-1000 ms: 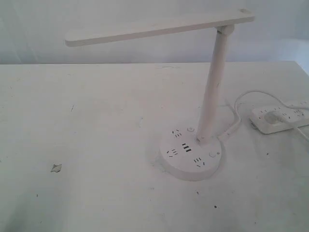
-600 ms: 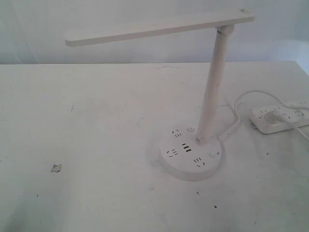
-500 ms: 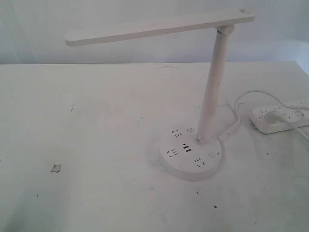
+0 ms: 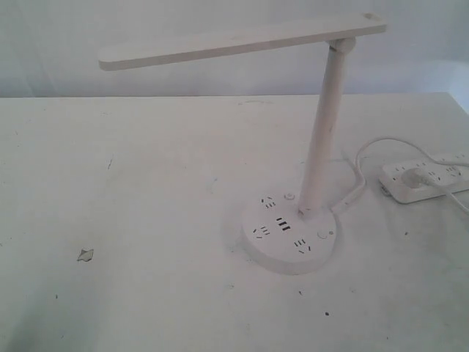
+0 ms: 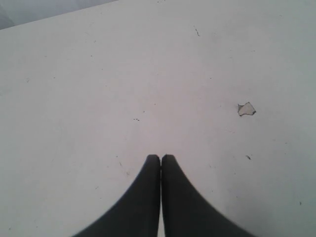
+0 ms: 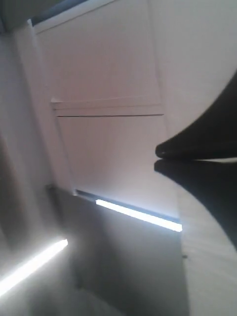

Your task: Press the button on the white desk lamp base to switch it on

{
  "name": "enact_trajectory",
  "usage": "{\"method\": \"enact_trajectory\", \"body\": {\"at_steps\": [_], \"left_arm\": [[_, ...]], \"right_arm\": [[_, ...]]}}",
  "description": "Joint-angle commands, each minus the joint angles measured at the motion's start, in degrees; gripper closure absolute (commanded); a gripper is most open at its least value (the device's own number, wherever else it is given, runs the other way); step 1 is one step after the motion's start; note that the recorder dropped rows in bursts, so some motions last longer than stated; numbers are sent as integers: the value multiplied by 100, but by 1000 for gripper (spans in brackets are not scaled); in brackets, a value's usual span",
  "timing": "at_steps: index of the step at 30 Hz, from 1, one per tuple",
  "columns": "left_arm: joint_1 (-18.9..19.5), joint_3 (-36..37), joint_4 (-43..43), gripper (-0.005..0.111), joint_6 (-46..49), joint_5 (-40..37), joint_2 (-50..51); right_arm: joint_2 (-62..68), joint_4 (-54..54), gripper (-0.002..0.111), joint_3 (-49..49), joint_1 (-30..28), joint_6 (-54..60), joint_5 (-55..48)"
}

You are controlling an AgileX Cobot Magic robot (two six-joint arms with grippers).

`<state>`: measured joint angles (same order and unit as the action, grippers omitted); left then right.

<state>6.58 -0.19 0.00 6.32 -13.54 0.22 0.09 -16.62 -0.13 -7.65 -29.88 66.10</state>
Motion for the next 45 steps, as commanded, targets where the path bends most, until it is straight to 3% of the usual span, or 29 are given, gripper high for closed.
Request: {"method": "enact_trajectory", "body": {"at_steps": [1,5,9,12,21,26,30,34,39,45], "left_arm": [[15,19,-33,107,-6,7,-22],[15,19,-33,107,-6,7,-22],[15,19,-33,107,-6,7,-22],[15,19,-33,107,-6,7,-22],[15,19,-33,107,-6,7,-22],[15,19,-33,107,-6,7,-22],[15,19,-33,107,-6,7,-22],[15,19,-33,107,-6,7,-22],[15,19,-33,107,-6,7,-22],[15,19,-33,107,-6,7,-22]], "right_arm": [[-9,712,108,-28,-29,-947,387],[-9,1107,108,-476,-29,-1866,4],[-9,1107,108,-1286,-29,-3228,-1844],[359,1087,108,-1813,-29,-3363,-2765],[1254,1034,108,-2139,-29,-3795,-1637],[1268,960,108,-2139,-29,-3893,-2193],[1307,-316,108,-2139,-29,-4676,-3122],[1579,-2397,108,-2139,-29,-4704,-2259],[2141,-4192,108,-2139,-29,-4380,-1554],[2980,-4966,108,-2139,-29,-4464,-2707]]}}
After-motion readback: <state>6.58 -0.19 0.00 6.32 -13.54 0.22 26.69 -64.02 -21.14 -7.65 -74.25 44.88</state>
